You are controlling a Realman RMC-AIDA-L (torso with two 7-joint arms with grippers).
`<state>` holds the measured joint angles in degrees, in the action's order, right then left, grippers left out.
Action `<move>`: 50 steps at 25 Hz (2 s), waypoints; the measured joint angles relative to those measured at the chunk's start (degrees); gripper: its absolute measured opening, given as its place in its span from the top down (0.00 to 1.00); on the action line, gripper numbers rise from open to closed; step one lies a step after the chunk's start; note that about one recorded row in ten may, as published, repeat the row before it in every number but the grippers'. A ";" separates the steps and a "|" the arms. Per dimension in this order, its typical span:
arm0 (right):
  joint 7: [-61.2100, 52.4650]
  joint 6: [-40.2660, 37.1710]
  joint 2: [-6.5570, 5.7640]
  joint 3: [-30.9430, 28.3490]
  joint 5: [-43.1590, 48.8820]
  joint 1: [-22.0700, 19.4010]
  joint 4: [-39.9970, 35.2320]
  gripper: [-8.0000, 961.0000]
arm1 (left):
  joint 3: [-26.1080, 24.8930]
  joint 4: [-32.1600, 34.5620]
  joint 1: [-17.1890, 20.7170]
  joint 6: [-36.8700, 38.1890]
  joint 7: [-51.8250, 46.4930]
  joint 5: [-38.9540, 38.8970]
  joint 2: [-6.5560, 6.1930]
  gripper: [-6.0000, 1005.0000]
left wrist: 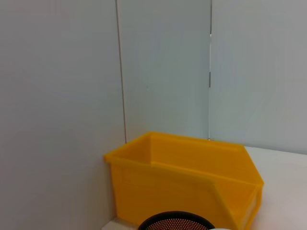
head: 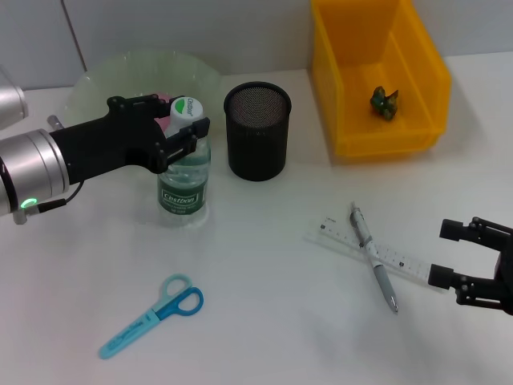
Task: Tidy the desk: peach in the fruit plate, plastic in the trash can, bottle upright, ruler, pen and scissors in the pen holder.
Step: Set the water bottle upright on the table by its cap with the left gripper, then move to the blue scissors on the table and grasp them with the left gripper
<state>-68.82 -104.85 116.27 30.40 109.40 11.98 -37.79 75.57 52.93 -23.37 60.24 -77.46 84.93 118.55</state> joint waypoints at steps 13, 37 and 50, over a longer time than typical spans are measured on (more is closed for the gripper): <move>0.00 0.14 0.00 -0.13 0.63 0.24 0.00 0.17 | 0.27 -1.35 -0.48 -0.33 0.71 -0.39 0.19 0.49; 0.06 0.17 0.00 -0.43 1.26 0.17 0.00 0.18 | -2.39 11.03 7.24 3.38 -2.52 1.87 -0.37 0.19; 0.16 0.12 0.00 -0.62 1.19 0.67 -0.23 0.18 | -1.03 34.33 16.86 12.71 -25.27 22.40 -0.19 0.20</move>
<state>-68.66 -104.74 116.27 29.78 110.59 12.65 -38.02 74.54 87.26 -6.51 72.95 -102.74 107.32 118.36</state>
